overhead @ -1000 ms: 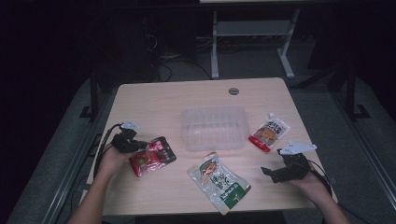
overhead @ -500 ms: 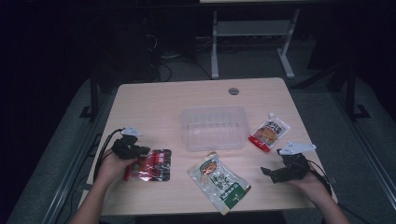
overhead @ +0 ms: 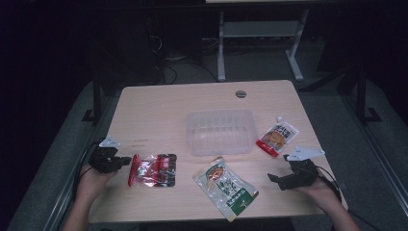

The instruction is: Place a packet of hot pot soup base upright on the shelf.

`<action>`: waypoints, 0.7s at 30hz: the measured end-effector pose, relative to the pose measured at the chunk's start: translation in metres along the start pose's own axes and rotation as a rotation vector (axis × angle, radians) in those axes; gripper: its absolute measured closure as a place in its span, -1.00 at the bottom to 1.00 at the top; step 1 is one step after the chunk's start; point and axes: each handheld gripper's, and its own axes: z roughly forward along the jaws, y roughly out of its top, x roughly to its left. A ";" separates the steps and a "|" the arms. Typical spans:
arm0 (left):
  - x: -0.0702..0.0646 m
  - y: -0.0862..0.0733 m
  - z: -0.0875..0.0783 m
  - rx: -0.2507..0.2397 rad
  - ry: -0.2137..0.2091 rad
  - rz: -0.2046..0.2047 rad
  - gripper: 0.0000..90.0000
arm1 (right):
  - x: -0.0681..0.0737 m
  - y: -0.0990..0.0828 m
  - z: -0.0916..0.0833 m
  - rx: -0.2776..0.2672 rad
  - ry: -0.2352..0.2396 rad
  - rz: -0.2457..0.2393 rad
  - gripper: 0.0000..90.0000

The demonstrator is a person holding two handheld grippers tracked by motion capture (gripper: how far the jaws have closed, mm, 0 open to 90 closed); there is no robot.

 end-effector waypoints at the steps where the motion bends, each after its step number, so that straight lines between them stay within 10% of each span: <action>1: 0.003 -0.001 0.002 0.014 0.006 -0.008 1.00 | 0.000 0.000 0.000 -0.001 0.000 0.002 -0.91; 21: -0.049 0.002 0.019 0.092 -0.175 0.085 1.00 | -0.001 0.000 0.001 0.004 -0.005 0.000 -0.91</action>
